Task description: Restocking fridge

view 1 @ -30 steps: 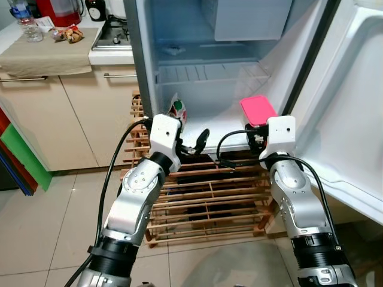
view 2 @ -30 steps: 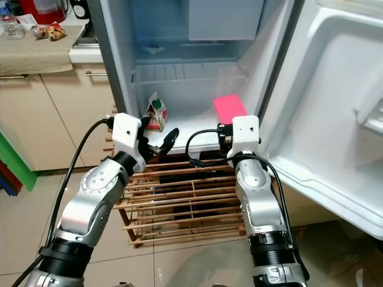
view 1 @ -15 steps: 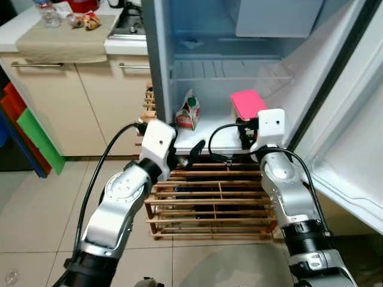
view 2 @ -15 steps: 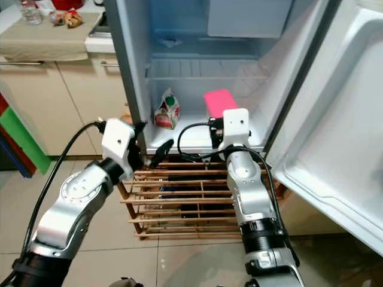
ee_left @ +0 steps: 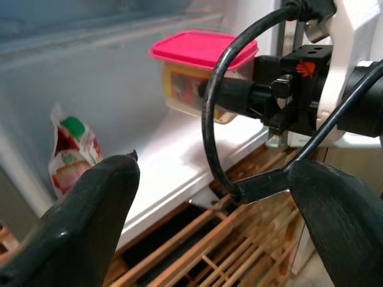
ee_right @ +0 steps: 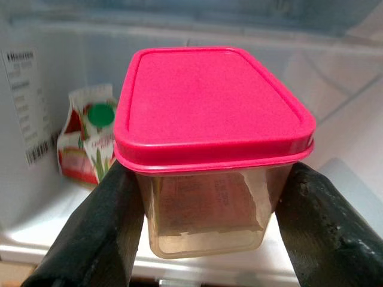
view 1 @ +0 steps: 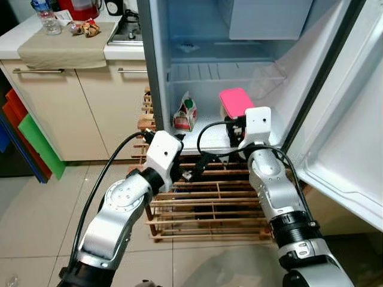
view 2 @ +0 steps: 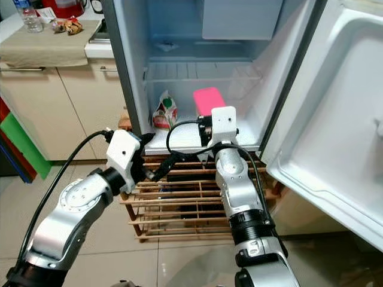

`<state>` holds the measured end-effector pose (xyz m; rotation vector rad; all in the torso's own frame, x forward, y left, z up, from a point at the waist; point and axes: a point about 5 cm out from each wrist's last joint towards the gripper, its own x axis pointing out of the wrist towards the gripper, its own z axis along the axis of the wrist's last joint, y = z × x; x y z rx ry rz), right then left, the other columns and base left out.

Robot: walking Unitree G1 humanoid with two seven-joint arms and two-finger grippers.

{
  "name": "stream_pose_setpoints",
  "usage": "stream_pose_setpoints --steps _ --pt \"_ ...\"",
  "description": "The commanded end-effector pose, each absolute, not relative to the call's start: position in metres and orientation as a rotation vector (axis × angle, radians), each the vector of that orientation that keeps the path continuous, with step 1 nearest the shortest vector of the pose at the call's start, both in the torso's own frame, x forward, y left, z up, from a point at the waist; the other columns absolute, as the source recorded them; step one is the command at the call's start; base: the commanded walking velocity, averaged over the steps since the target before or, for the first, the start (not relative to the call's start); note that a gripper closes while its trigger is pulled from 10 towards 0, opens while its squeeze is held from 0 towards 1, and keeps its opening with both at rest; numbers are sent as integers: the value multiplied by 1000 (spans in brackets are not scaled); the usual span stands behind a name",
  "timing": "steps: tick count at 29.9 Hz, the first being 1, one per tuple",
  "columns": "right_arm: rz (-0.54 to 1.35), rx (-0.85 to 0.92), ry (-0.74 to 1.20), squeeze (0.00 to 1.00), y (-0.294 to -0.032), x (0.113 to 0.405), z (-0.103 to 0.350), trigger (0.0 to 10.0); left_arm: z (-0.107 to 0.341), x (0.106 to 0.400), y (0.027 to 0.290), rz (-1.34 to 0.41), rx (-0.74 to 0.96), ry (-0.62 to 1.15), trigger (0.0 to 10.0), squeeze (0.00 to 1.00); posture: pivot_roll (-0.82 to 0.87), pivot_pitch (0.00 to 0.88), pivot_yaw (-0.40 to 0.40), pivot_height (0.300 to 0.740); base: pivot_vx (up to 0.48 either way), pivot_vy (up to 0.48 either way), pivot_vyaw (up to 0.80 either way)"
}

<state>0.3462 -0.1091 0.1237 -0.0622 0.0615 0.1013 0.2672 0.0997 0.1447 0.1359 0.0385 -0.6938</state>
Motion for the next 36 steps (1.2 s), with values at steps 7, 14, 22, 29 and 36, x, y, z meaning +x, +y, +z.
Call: stream_pose_setpoints --steps 7,14,22,29,36 --pt "88 -66 29 0 -112 357 132 10000 150 269 98 -678 88 40 10000 0 90 0 -15 740 0 0 0" --pt "71 -62 34 0 -111 361 131 10000 154 264 96 -681 76 26 10000 0 98 0 -16 740 0 0 0" --pt "53 -29 68 0 -100 363 120 10000 153 247 99 -705 75 61 10000 0 137 56 17 740 0 0 0" --pt "14 5 68 0 -87 363 117 10000 152 223 109 -692 75 115 10000 0 190 126 56 740 0 0 0" --pt "-18 -10 70 0 -86 367 116 10000 152 207 115 -676 67 165 10000 0 232 183 73 740 0 0 0"
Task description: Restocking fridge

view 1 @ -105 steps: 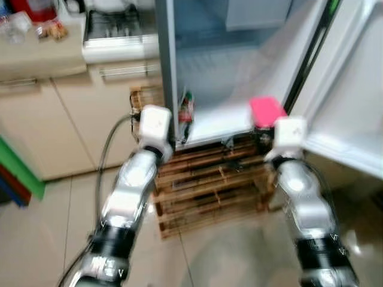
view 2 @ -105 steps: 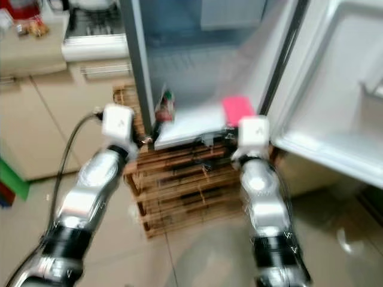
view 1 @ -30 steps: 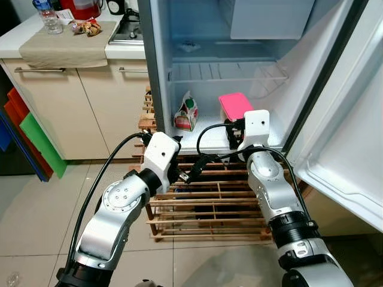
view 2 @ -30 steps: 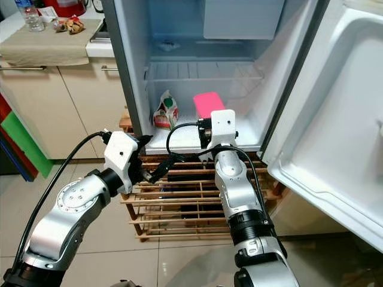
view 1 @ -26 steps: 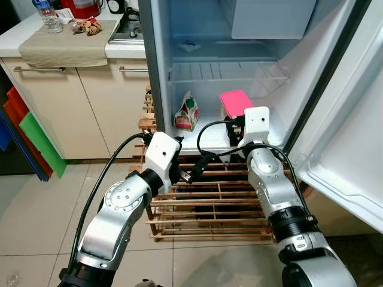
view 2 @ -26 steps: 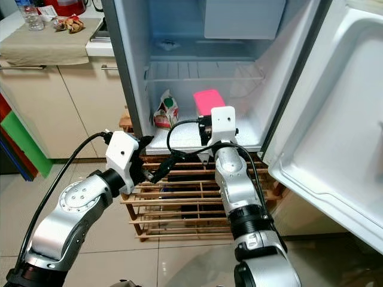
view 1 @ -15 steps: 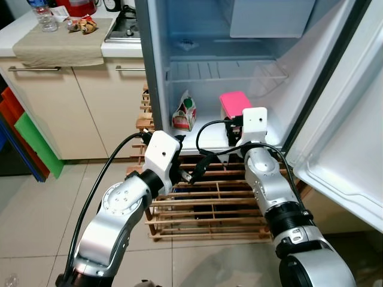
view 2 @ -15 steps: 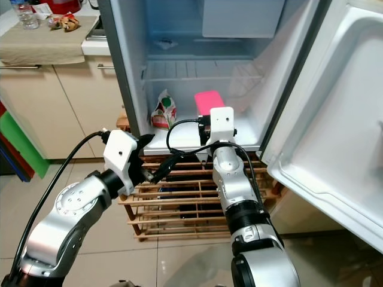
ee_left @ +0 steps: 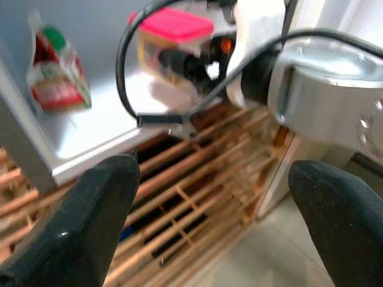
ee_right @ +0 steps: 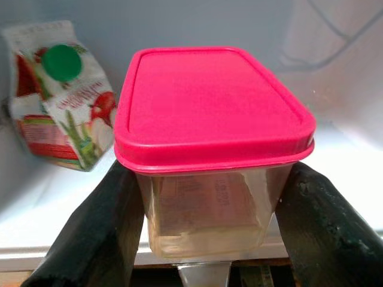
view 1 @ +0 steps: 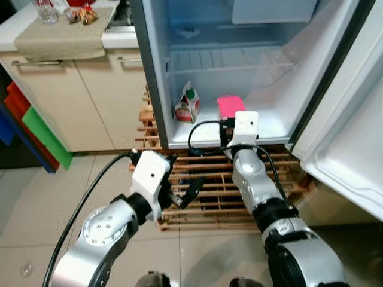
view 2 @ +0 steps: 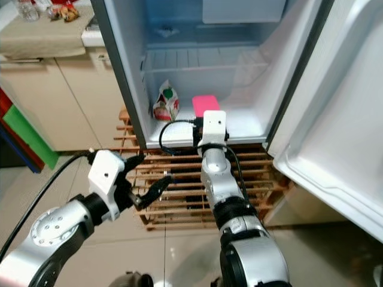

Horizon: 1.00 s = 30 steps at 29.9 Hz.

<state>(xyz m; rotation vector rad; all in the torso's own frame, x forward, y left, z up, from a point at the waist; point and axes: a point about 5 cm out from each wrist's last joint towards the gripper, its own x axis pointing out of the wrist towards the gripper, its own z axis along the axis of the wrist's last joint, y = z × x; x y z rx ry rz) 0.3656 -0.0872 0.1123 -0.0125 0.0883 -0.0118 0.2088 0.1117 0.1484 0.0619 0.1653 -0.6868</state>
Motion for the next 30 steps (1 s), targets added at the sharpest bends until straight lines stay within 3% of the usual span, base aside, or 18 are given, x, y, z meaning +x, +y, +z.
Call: stream_pose_setpoints --steps 1,14,30 --pt "-22 -16 73 0 -86 368 116 10000 152 203 116 -672 67 176 10000 0 245 196 74 740 0 0 0" --pt "16 -98 47 0 -75 381 131 10000 156 160 122 -640 33 262 10000 0 326 295 57 740 0 0 0" --pt "-52 -49 22 0 -82 401 170 10000 158 138 112 -662 1 302 10000 0 348 300 26 740 0 0 0"
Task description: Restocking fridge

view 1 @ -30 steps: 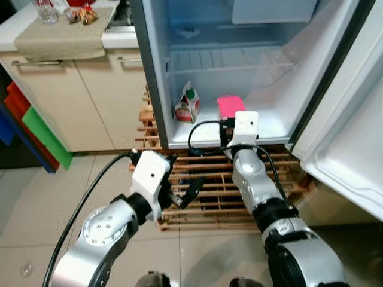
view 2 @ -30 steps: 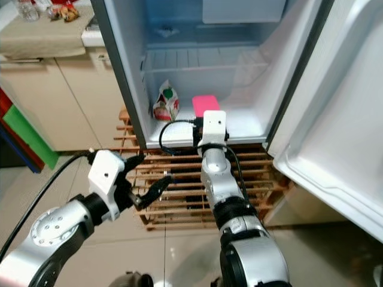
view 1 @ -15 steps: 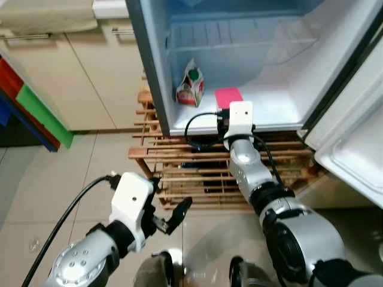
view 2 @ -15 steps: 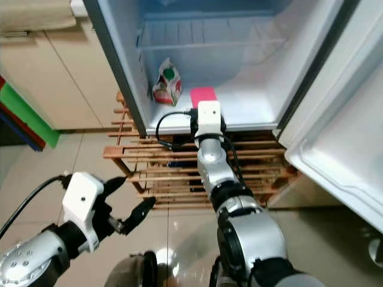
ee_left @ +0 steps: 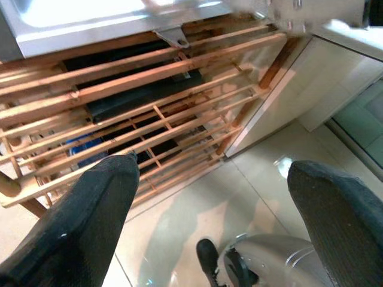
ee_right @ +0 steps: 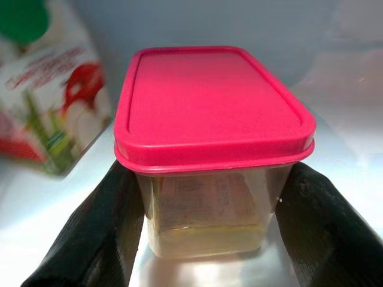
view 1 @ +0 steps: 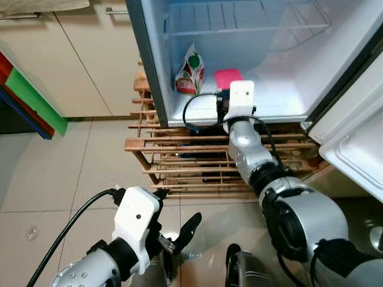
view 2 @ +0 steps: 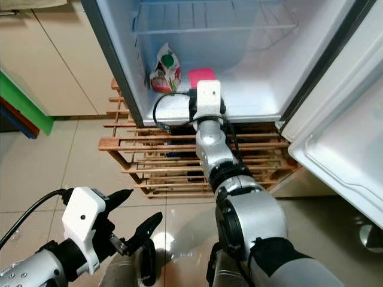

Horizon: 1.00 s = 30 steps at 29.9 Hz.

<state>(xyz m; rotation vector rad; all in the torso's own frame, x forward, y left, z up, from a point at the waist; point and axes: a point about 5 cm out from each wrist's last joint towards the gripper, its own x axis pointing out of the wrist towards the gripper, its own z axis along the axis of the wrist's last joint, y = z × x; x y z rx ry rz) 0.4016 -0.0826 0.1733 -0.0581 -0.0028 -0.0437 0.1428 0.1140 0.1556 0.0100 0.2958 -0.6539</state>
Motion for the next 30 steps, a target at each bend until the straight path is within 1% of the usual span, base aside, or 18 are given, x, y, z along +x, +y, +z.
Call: stream_pose_setpoints --steps 1,12,25,29,30 --pt "-53 -26 19 1000 -84 403 175 10000 157 137 112 -657 -1 305 10000 0 352 302 21 740 0 0 0" --pt "-59 22 22 1000 -85 405 178 10000 156 136 107 -647 -15 307 10000 0 338 301 10 740 0 0 0" --pt "-34 -48 3 1000 -83 404 177 10000 153 142 102 -648 -23 296 10000 0 314 289 -8 740 0 0 0" --pt "-48 -47 59 1000 -83 402 167 10000 150 151 99 -655 -25 282 10000 0 288 267 -19 740 0 0 0" --pt "-49 -45 64 839 -83 401 166 10000 149 155 98 -657 -25 277 10000 0 277 253 -24 740 0 0 0"
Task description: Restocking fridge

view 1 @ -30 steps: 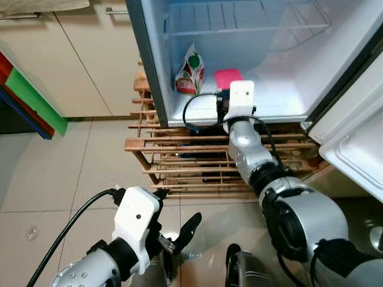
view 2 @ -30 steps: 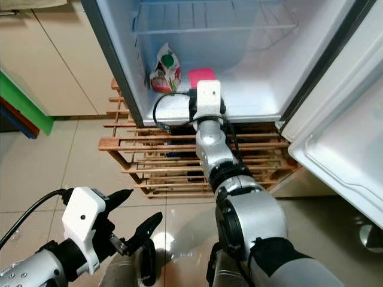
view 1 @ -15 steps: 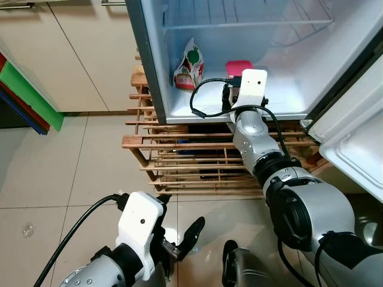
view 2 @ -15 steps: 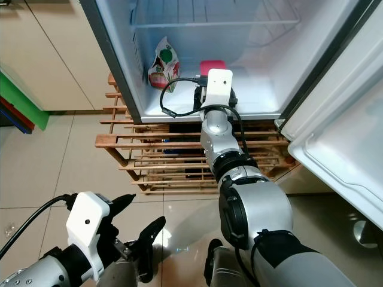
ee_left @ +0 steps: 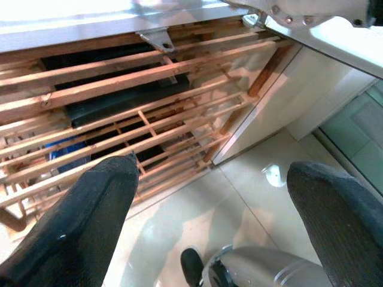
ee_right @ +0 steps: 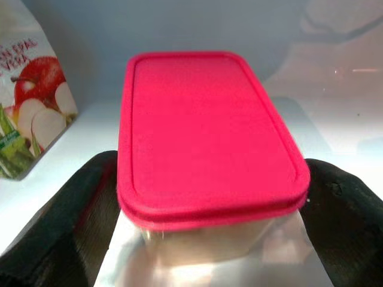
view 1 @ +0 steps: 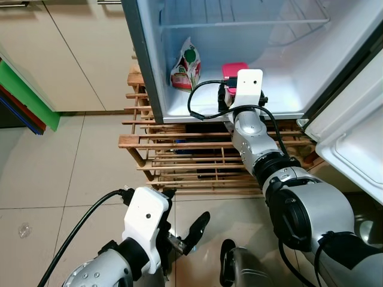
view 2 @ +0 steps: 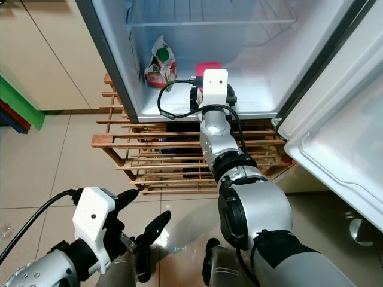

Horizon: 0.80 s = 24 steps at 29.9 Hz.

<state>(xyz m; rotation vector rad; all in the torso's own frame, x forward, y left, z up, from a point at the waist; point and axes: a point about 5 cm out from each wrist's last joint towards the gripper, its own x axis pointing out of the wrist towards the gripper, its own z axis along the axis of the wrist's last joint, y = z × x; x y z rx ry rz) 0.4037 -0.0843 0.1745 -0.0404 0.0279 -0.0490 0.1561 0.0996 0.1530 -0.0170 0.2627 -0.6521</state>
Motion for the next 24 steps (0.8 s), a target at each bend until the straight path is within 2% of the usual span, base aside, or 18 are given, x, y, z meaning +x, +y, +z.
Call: stream_pose_setpoints --steps 1,11,19,24 --pt "-52 -44 58 0 -81 401 166 10000 149 159 97 -660 -24 269 10000 0 273 247 -24 740 0 0 0" --pt "-40 0 -36 0 -78 402 181 10000 146 197 90 -694 2 193 10000 0 182 116 -34 740 0 0 0" --pt "-35 41 -37 0 -90 402 179 10000 145 221 84 -712 19 131 10000 0 151 41 -53 740 0 0 0" --pt "-67 64 -33 0 -96 397 170 10000 146 232 87 -667 4 101 10000 0 131 26 -59 740 0 0 0"
